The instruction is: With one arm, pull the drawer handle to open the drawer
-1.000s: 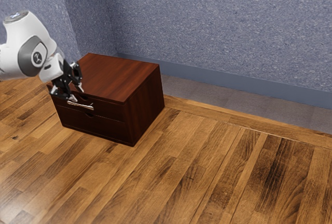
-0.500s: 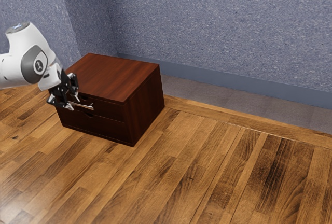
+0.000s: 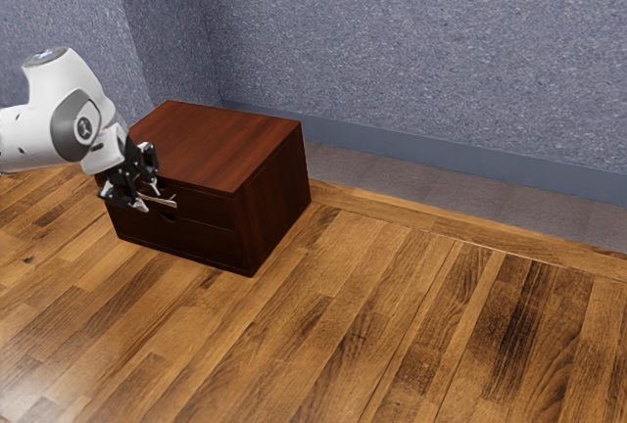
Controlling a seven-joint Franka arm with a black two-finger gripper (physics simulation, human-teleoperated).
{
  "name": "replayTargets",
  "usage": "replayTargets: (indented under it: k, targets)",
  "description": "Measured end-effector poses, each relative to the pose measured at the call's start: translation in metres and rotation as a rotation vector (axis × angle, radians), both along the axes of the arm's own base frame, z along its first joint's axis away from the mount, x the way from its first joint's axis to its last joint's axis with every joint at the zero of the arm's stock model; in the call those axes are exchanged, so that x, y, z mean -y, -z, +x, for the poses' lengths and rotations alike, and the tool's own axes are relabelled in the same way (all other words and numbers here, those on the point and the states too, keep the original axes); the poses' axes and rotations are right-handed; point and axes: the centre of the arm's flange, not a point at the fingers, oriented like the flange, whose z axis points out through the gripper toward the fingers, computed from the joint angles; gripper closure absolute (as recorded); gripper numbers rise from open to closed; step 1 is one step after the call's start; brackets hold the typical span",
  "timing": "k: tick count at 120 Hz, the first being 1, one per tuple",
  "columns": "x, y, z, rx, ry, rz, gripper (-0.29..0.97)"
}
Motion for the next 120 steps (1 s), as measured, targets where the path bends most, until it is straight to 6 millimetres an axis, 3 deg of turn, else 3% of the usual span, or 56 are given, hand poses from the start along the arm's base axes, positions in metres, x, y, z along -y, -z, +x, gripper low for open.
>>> replayTargets:
  k: [24, 54, 90, 120]
  targets:
    - [0.007, 0.002, 0.003, -0.002, 0.017, 0.001, 0.52]
    - [-0.002, 0.003, 0.001, -0.002, 0.001, -0.002, 0.53]
    - [-0.005, 0.002, -0.002, 0.008, -0.016, -0.017, 0.65]
    - [-0.001, 0.008, -0.014, -0.009, -0.016, -0.031, 0.68]
